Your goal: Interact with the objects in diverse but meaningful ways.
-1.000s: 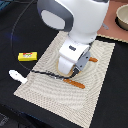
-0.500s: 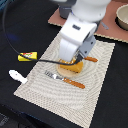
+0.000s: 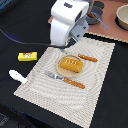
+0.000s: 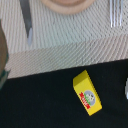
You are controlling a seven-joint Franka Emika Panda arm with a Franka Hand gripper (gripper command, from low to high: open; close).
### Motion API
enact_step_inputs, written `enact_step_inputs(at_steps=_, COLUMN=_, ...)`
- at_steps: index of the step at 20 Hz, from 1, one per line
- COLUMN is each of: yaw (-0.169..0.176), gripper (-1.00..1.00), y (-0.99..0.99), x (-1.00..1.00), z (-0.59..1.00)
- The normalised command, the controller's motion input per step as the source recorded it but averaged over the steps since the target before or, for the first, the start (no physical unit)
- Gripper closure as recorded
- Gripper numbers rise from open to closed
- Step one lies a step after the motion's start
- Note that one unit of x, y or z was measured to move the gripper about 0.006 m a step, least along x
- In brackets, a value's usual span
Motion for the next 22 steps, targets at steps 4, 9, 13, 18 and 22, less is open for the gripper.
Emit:
enact_step_inputs(at_steps=4, yaw=0.0, gripper=-1.0, y=0.0, x=-1.0, z=-0.23)
enact_step_inputs(at_steps=9, yaw=0.0, gripper=-1.0, y=-0.01, x=-1.0, z=-0.27)
enact_step_inputs(at_steps=13, yaw=0.0, gripper=-1.0, y=-0.09, x=-1.0, z=-0.31)
enact_step_inputs(at_steps=18, yaw=0.0, gripper=-1.0, y=-0.17, x=-1.0, z=-0.31)
enact_step_inputs(at_steps=22, yaw=0.0, gripper=-1.0, y=-0.28, x=-1.0, z=-0.32)
